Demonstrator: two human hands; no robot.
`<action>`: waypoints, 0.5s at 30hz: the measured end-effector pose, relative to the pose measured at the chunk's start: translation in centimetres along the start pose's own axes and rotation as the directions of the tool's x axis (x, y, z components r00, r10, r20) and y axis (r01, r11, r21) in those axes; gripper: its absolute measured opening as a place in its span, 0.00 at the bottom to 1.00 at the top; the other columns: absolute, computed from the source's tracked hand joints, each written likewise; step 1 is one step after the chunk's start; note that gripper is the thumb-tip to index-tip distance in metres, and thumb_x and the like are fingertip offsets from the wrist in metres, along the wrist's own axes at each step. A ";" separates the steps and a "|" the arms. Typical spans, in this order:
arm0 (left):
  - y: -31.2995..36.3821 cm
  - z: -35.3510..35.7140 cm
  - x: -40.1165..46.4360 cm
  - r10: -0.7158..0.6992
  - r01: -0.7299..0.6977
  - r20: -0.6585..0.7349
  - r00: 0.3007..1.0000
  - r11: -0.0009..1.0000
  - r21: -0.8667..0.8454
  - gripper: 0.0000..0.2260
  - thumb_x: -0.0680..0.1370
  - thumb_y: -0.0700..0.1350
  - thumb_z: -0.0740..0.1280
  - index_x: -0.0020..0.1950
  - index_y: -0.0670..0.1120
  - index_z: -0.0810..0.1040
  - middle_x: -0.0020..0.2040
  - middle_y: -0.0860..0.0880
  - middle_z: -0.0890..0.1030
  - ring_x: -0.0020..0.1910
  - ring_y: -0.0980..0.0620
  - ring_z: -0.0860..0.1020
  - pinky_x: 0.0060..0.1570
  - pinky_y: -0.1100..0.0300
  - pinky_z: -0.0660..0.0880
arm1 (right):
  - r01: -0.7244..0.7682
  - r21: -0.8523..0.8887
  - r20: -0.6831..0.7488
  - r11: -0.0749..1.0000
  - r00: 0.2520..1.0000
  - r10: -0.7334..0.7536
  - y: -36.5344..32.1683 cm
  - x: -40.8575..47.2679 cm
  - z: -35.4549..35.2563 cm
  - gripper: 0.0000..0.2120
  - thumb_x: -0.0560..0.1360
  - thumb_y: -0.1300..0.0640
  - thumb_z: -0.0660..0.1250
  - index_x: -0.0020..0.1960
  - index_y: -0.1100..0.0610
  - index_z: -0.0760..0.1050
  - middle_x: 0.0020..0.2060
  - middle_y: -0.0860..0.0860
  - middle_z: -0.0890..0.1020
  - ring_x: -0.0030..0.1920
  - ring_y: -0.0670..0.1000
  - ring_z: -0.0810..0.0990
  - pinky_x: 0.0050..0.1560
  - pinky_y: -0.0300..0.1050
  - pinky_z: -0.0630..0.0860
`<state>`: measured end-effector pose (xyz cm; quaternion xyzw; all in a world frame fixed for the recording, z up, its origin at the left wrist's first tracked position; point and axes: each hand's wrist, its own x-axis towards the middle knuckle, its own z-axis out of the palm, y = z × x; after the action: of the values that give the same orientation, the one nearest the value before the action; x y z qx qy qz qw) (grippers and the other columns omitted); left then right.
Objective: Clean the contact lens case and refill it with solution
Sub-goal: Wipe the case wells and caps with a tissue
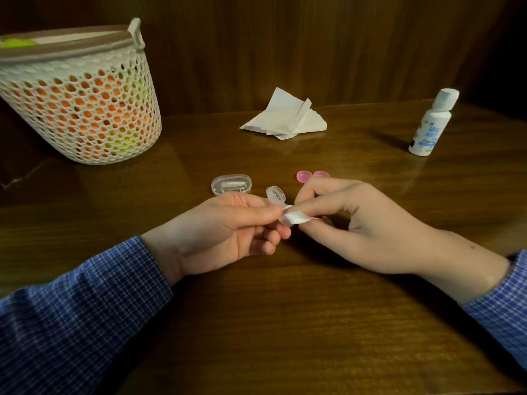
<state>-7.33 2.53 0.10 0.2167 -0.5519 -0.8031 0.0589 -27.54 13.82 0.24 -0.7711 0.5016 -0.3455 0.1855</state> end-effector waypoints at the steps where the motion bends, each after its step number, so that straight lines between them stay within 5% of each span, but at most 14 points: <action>1: -0.1 0.1 0.0 0.033 -0.032 -0.033 0.999 0.999 0.029 0.09 0.77 0.46 0.69 0.46 0.43 0.87 0.42 0.46 0.84 0.37 0.57 0.80 0.37 0.64 0.78 | -0.043 0.031 0.006 0.999 0.999 0.043 0.0 0.0 -0.1 0.10 0.81 0.60 0.68 0.57 0.54 0.86 0.45 0.50 0.82 0.48 0.53 0.79 0.54 0.51 0.74; 4: -0.4 0.4 0.1 0.146 -0.129 -0.162 0.976 0.985 0.112 0.11 0.75 0.44 0.68 0.51 0.40 0.87 0.43 0.44 0.85 0.38 0.55 0.82 0.38 0.64 0.79 | -0.125 0.091 0.036 0.988 0.992 0.122 0.0 0.1 -0.2 0.09 0.81 0.61 0.68 0.54 0.52 0.86 0.43 0.47 0.83 0.48 0.50 0.80 0.59 0.40 0.72; 7: -0.8 0.7 0.1 0.315 -0.237 -0.230 0.921 0.920 0.313 0.16 0.73 0.45 0.69 0.58 0.41 0.84 0.44 0.44 0.86 0.40 0.52 0.83 0.41 0.63 0.81 | -0.195 0.211 0.078 0.958 0.980 0.182 0.0 0.1 -0.3 0.09 0.82 0.60 0.68 0.50 0.49 0.86 0.38 0.50 0.81 0.39 0.47 0.78 0.49 0.42 0.75; 11: -1.2 1.1 0.0 0.568 -0.316 -0.194 0.800 0.673 0.669 0.11 0.79 0.37 0.69 0.59 0.48 0.83 0.45 0.45 0.87 0.41 0.51 0.86 0.41 0.62 0.83 | -0.304 0.426 0.092 0.852 0.951 0.294 0.1 0.3 0.0 0.09 0.80 0.59 0.69 0.50 0.50 0.88 0.38 0.57 0.83 0.37 0.50 0.76 0.39 0.40 0.74; 13: -1.5 1.4 -0.1 0.647 -0.339 -0.155 0.747 0.570 0.748 0.12 0.79 0.37 0.70 0.60 0.50 0.82 0.46 0.47 0.87 0.42 0.53 0.87 0.42 0.61 0.84 | -0.382 0.607 0.138 0.697 0.914 0.381 0.1 0.5 0.2 0.09 0.77 0.61 0.70 0.53 0.55 0.88 0.43 0.59 0.85 0.42 0.49 0.80 0.41 0.38 0.77; 15: -1.6 1.5 0.0 0.688 -0.356 -0.137 0.713 0.523 0.774 0.11 0.78 0.39 0.70 0.59 0.48 0.82 0.49 0.48 0.86 0.44 0.52 0.87 0.43 0.59 0.85 | -0.469 0.778 0.287 0.417 0.856 0.429 0.1 0.9 -0.1 0.11 0.74 0.63 0.70 0.55 0.63 0.85 0.46 0.58 0.87 0.46 0.50 0.85 0.44 0.39 0.81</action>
<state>-7.72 4.43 -0.93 0.2109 -0.8240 -0.4038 0.3368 -27.41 13.03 0.54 -0.4352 0.4619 -0.4601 0.6209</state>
